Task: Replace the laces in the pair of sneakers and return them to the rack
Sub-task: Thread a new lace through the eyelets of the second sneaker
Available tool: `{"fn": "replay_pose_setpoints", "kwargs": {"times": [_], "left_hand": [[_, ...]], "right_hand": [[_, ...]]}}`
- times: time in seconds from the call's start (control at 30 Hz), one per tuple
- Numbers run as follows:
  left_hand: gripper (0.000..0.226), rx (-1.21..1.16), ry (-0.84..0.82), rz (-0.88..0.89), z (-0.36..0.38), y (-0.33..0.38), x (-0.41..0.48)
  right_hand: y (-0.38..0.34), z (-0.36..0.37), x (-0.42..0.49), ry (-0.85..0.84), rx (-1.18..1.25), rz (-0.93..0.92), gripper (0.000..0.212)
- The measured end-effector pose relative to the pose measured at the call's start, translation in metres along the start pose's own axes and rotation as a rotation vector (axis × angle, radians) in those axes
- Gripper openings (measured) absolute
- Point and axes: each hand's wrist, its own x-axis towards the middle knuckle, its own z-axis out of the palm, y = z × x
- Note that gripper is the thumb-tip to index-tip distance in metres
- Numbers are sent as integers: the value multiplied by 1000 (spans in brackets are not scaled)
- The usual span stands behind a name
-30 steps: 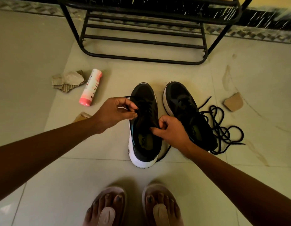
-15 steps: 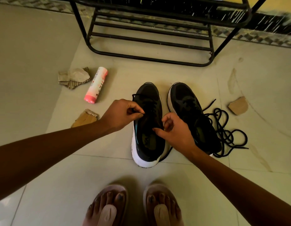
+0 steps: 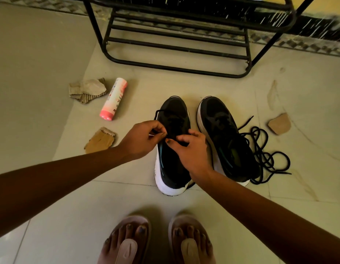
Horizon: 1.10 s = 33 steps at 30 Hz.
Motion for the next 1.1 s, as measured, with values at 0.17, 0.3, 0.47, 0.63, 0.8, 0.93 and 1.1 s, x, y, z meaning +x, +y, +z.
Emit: {"fn": "replay_pose_setpoints", "kwargs": {"times": [0.17, 0.3, 0.47, 0.63, 0.8, 0.93, 1.1], "left_hand": [[13, -6, 6, 5, 0, 4, -1], [13, -11, -6, 28, 2, 6, -2], [7, 106, 14, 132, 4, 8, -3], [8, 241, 20, 213, 1, 13, -2], [9, 332, 3, 246, -1, 17, -1], [13, 403, -9, 258, -2, 19, -1], [15, 422, -22, 222, -1, 23, 0]], "right_hand": [[4, -5, 4, -81, 425, 60, 5], [6, -8, 4, -99, 473, 66, 14], [7, -10, 4, -132, 494, 32, 8], [16, -7, 7, -123, 451, 4, 21], [15, -8, 7, -134, 432, -3, 24], [16, -10, 7, -159, 416, 13, 23], [17, -9, 5, -143, 409, -9, 21]]}}
